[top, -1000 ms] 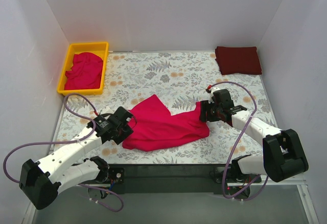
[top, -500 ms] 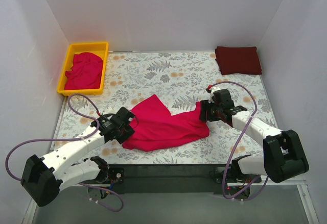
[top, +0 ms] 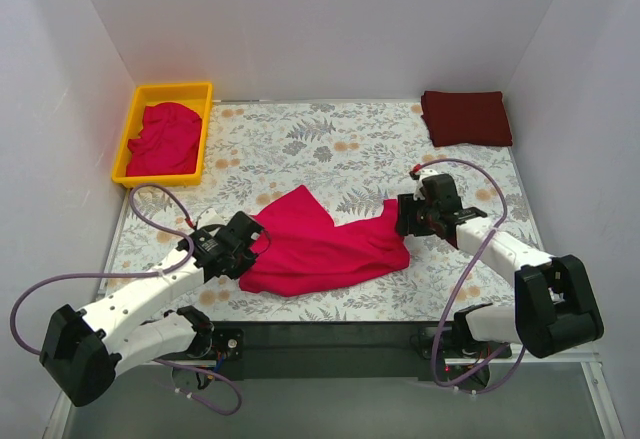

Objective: Fold and stack the t-shirts
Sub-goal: Flatten the tshirt out

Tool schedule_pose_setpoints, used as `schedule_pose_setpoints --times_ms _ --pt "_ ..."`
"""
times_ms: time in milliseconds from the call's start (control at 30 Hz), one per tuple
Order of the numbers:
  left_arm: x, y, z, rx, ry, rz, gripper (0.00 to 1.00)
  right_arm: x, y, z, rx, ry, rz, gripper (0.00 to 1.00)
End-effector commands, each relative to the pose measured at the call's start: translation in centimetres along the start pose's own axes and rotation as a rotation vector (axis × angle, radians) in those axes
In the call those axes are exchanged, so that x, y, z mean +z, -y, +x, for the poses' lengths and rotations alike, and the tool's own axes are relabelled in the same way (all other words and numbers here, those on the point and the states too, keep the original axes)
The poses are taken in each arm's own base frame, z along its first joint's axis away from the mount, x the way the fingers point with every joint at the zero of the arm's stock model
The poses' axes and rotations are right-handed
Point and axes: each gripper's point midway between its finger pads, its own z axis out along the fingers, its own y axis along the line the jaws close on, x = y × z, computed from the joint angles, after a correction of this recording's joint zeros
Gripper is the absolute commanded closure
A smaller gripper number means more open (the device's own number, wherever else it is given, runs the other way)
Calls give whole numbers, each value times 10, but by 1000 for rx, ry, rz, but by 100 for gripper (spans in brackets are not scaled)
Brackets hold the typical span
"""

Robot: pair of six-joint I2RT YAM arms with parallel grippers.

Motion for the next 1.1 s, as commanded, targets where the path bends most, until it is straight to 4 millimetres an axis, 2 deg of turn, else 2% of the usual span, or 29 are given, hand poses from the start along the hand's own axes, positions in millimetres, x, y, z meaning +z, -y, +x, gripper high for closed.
schedule_pose_setpoints --times_ms 0,133,333,467,533,567,600,633,667,733,767,800,833,867,900,933,967,1000,1033,1067 --pt "-8 0 -21 -91 97 3 100 -2 5 -33 33 93 12 37" --pt "-22 0 -41 -76 176 19 100 4 -2 -48 62 101 -39 37" --pt "-31 5 -53 -56 216 50 100 24 -15 -48 88 56 -120 39" --pt "-31 6 -61 -25 261 45 100 35 -19 -46 97 30 -144 48" --pt "-29 7 -69 -16 288 37 100 37 -14 -55 95 44 -127 64" --pt "-29 13 -78 -4 310 47 100 39 -11 -59 99 49 -119 83" --pt "-28 17 -86 -1 326 50 100 38 -8 -64 103 61 -112 90" --pt "-26 20 -93 15 339 43 100 35 -3 -84 113 102 -106 95" --pt "-31 34 -117 5 384 68 100 33 -1 -95 116 124 -103 99" --pt "-30 52 -137 14 379 87 100 21 7 -128 134 190 -105 99" --pt "-37 70 -157 -12 409 134 100 6 4 -166 126 265 -120 99" --pt "-55 85 -191 -36 459 172 100 -5 2 -186 123 307 -139 99" --pt "-64 100 -208 -48 465 215 100 -16 6 -206 124 349 -138 99" --pt "-59 113 -223 -51 464 214 100 -44 -1 -250 98 446 -154 99" --pt "-91 133 -262 -96 522 277 100 -59 -2 -269 83 494 -162 99" --pt "-86 139 -281 -98 529 259 100 -93 -9 -305 48 599 -172 99" --pt "-128 159 -313 -115 605 332 100 -111 -8 -320 34 650 -165 99" --pt "-131 163 -328 -113 623 325 100 -147 -15 -346 -2 743 -165 99" --pt "-169 174 -352 -117 697 382 100 -164 -12 -355 -12 787 -149 99" --pt "-179 175 -362 -115 725 387 100 -193 -16 -368 -41 855 -141 99"
